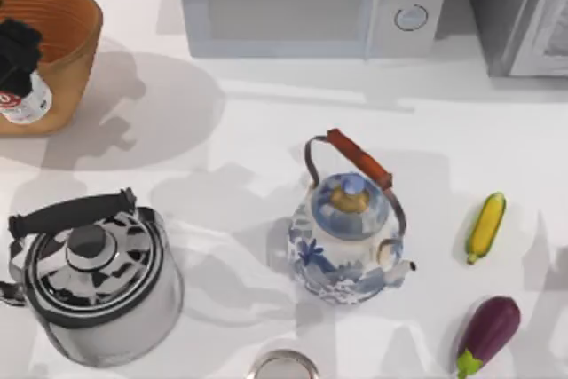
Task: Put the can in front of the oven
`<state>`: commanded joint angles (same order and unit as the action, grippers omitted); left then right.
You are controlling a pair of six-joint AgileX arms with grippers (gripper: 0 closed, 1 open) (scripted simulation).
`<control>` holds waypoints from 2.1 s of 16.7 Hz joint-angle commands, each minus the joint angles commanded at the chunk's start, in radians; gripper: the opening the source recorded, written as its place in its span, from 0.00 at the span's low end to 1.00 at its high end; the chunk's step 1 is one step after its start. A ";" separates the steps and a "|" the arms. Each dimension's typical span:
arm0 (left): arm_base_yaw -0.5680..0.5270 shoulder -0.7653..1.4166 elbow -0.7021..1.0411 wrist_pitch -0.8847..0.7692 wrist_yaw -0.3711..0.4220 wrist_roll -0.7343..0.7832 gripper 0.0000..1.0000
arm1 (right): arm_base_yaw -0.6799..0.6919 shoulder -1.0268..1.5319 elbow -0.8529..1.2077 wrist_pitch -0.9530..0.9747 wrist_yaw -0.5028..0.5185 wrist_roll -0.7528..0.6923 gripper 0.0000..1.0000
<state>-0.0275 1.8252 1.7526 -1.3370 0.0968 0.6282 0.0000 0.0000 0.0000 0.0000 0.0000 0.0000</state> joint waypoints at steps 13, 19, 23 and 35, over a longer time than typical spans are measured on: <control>-0.484 0.528 0.529 -0.105 -0.085 -1.058 0.00 | 0.000 0.000 0.000 0.000 0.000 0.000 1.00; -0.490 0.586 0.538 -0.113 -0.092 -1.114 0.00 | 0.000 0.000 0.000 0.000 0.000 0.000 1.00; -0.498 0.581 0.560 -0.106 -0.080 -1.109 0.00 | 0.000 0.000 0.000 0.000 0.000 0.000 1.00; -0.563 0.509 0.647 -0.035 -0.054 -1.063 0.00 | 0.000 0.000 0.000 0.000 0.000 0.000 1.00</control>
<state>-0.5900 2.3340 2.3994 -1.3719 0.0426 -0.4350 0.0000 0.0000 0.0000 0.0000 0.0000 0.0000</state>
